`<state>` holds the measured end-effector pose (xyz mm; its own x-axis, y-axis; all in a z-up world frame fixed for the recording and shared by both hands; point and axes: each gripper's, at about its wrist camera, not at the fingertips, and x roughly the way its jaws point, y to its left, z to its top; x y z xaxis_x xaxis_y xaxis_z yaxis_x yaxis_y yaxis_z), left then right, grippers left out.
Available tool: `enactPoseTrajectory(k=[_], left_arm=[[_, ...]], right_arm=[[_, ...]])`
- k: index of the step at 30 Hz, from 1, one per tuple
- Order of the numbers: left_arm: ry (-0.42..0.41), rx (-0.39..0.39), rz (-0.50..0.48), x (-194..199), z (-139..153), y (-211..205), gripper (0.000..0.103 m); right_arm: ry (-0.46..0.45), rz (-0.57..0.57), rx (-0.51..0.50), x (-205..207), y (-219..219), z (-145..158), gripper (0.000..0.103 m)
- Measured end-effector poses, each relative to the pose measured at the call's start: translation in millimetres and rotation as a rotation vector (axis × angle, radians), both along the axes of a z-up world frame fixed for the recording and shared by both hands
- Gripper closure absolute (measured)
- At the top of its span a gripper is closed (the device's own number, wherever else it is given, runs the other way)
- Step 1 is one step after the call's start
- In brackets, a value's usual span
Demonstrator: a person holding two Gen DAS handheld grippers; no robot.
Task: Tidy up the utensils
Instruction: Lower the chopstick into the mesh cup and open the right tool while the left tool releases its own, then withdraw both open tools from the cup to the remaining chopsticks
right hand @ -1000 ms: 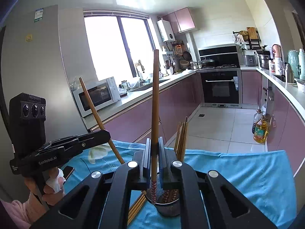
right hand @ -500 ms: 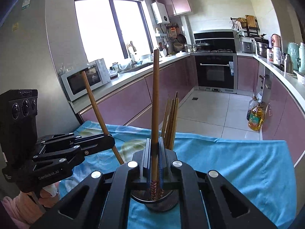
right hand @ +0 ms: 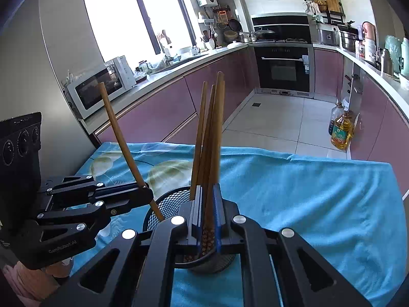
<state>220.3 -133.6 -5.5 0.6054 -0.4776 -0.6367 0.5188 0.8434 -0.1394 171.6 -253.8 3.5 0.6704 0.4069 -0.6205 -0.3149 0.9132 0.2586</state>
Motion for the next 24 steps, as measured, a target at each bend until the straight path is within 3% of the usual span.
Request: enactPoseTrajectory(k=[8, 17, 21, 24], left_arm=[[0.026, -0.013, 0.013, 10, -10, 3, 0.095], [0.005, -0.041, 0.068, -10, -17, 29, 0.095], [-0.040, -0.039, 0.097, -30, -15, 47, 0.088], [-0.070, -0.026, 0.118, -47, -15, 61, 0.075]], right_arm=[[-0.001, -0.002, 0.009, -2, 0, -2, 0.094], [-0.038, 0.011, 0.020, -19, 1, 2, 0.083], [-0.087, 0.041, 0.027, -41, 5, 8, 0.078], [-0.108, 0.097, 0.025, -61, 14, 9, 0.071]])
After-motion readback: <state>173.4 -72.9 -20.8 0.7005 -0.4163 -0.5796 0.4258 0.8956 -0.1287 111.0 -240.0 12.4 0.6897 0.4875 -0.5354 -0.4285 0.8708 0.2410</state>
